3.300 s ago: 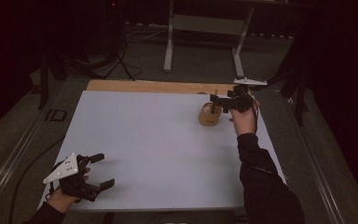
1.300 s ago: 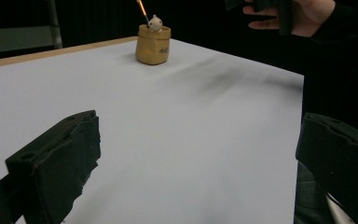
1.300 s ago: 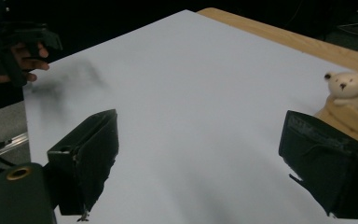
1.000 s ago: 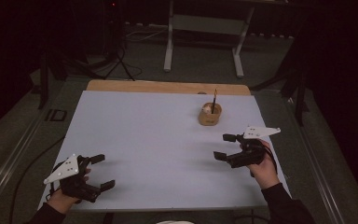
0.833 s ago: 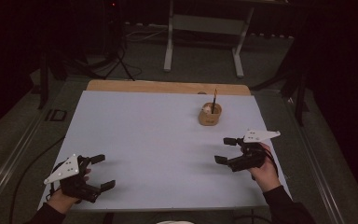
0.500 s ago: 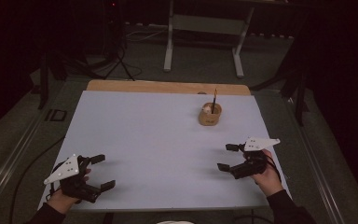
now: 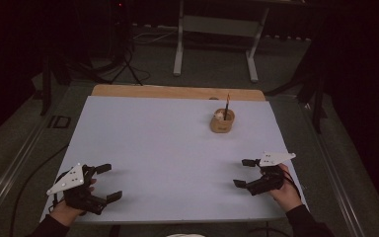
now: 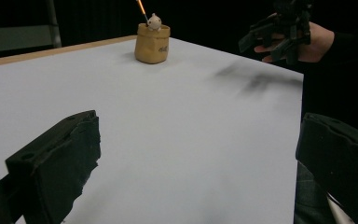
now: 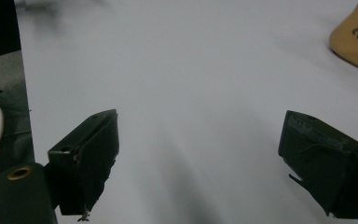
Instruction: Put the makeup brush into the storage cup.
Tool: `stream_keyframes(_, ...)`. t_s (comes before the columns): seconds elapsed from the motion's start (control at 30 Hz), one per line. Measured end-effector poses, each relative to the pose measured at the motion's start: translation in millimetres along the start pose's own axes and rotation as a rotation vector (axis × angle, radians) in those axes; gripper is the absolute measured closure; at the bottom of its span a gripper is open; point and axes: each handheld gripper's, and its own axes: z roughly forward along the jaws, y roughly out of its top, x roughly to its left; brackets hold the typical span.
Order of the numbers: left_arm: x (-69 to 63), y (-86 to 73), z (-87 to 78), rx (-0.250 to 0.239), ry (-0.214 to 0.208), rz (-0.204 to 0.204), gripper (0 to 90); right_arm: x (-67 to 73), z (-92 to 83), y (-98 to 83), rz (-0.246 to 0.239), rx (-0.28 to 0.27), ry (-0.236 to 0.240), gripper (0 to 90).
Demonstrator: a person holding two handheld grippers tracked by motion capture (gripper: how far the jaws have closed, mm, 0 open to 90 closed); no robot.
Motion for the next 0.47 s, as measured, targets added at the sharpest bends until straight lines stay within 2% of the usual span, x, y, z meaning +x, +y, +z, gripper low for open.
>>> stream_keyframes(0.13, 0.5, -0.1, -0.1, 0.001, 0.001, 0.002, 0.5, -2.2, 0.2, -6.1, -0.015, 0.003, -0.001, 12.3)
stream_keyframes(0.47, 1.1, -1.0, 0.2, 0.003, 0.002, 0.000, 0.5, -6.0, 5.4, -12.3, -0.006, 0.015, 0.009, 12.3)
